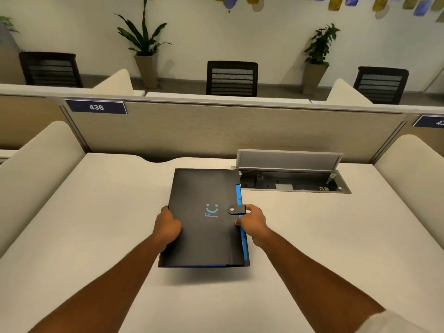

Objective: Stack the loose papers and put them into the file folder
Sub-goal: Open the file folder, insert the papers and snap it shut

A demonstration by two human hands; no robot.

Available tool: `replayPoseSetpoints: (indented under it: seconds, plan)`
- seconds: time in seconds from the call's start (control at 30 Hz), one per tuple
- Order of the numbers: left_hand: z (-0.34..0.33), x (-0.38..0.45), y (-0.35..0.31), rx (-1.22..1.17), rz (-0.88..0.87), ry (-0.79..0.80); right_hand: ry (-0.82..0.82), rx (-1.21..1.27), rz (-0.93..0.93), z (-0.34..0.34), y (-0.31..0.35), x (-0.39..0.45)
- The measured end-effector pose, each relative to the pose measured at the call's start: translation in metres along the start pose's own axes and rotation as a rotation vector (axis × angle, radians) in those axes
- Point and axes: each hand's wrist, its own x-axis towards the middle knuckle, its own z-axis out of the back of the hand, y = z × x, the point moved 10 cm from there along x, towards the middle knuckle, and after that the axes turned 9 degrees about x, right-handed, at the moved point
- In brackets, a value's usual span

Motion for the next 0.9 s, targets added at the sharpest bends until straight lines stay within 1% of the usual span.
replayPoseSetpoints:
  seconds: [0.2, 0.3, 0.47, 0.6, 0.9]
  plan:
    - [0.013, 0.074, -0.018, 0.072, -0.038, -0.058, -0.128, -0.097, -0.009, -0.019, 0.023, 0.061]
    - [0.013, 0.111, -0.022, 0.1, -0.053, -0.073, -0.153, -0.158, -0.004, -0.031, 0.029, 0.093]
    - [0.005, 0.154, -0.017, 0.134, -0.031, -0.076, -0.18, -0.212, 0.053, -0.048, 0.03, 0.124]
    - [0.0, 0.171, -0.011, 0.182, -0.033, -0.101, -0.197, -0.254, 0.101, -0.051, 0.029, 0.135]
    - [0.004, 0.174, -0.018, 0.295, -0.039, -0.203, -0.229, -0.329, 0.149, -0.048, 0.034, 0.139]
